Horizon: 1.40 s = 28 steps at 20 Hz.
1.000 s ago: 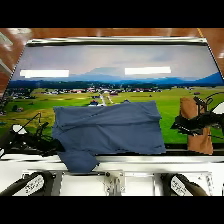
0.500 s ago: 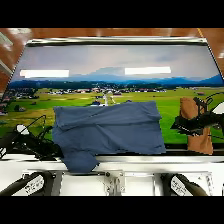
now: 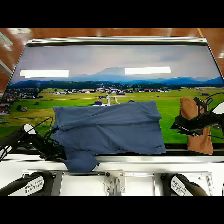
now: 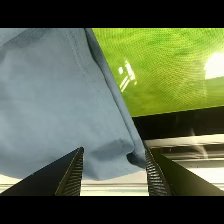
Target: Fold the shirts.
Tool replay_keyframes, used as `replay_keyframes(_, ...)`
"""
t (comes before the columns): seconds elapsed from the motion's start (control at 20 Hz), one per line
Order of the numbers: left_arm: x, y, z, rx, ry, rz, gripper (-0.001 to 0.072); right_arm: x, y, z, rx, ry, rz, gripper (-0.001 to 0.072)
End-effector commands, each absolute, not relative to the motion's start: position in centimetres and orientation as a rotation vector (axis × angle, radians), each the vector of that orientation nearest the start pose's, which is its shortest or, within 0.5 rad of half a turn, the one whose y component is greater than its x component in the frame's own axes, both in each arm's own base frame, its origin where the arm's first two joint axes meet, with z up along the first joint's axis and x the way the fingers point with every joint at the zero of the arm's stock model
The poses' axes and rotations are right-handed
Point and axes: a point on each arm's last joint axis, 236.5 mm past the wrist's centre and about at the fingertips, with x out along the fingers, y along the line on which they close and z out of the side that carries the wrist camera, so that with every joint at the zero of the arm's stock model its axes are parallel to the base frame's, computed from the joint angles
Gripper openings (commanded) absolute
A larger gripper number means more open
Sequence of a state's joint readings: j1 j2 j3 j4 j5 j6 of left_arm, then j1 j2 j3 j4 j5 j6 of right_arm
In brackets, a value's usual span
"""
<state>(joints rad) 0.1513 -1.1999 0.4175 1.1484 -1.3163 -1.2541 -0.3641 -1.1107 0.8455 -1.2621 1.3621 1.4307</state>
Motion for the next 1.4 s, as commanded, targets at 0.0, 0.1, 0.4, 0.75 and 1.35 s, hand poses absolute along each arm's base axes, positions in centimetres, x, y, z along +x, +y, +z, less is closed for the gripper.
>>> replay_keyframes(0.0,12.0,-7.5,-13.3,-0.408,1.955,-0.334,0.0291,25.8,-2.3,-3.2,0.476,1.526,0.005,0.0503)
replay_keyframes(0.1,12.9,-7.4,-13.8,-0.442,1.927,-0.270,0.0185,25.8,-2.3,-3.2,0.476,1.526,0.005,0.0503)
replay_keyframes(0.4,14.0,-9.5,-12.9,-0.529,1.876,-0.344,0.0036,25.7,-2.3,-3.3,0.479,1.529,0.003,0.0503)
replay_keyframes(0.75,12.9,-9.8,-12.3,-0.535,1.919,-0.372,0.0036,16.6,2.1,-8.0,0.534,1.811,0.173,0.0659)
replay_keyframes(1.35,12.9,-9.9,-12.2,-0.540,1.923,-0.376,0.0036,16.8,2.8,-11.1,0.619,1.842,0.139,0.0659)
